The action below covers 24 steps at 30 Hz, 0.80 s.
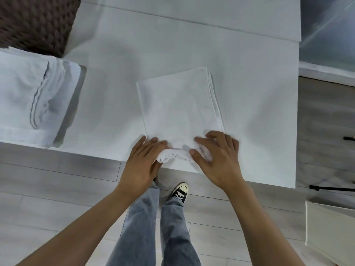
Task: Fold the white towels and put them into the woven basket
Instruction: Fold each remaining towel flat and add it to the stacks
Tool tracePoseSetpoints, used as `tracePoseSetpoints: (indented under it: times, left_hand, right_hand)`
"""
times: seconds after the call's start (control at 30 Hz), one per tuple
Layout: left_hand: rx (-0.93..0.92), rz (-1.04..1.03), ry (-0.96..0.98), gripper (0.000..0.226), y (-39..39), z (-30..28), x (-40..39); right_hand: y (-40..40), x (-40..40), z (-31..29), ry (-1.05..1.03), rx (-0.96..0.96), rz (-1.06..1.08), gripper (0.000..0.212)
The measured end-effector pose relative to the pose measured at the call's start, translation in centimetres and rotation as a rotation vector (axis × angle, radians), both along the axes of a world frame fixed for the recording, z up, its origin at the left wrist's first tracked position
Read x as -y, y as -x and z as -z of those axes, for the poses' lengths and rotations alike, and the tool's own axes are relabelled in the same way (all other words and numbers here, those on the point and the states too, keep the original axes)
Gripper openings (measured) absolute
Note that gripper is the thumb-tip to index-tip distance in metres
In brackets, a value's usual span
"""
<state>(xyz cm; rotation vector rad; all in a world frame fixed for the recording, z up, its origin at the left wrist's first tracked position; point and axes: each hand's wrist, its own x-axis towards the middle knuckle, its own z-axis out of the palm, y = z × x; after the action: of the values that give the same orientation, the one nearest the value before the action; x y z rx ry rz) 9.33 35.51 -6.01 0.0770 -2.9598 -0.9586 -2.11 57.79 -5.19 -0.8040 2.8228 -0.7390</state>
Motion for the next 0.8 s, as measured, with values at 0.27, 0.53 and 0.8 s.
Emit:
tracePoseSetpoints:
  times: [0.27,0.53,0.8]
  left_hand:
    - [0.119,-0.285,-0.180,0.014,1.8,-3.0,2.4]
    - [0.086,-0.520,-0.369,0.029,3.7,-4.6,3.6]
    - [0.078,-0.652,-0.357,0.029,7.1,-3.2,3.8]
  right_hand:
    - [1.6,-2.8,-1.7,0.036,0.209,-0.204,0.051]
    - [2.0,-1.0,-3.9,0.407,0.613,0.150,0.032]
    - [3.5,4.1,-2.4,0.406,0.439,0.329,0.014]
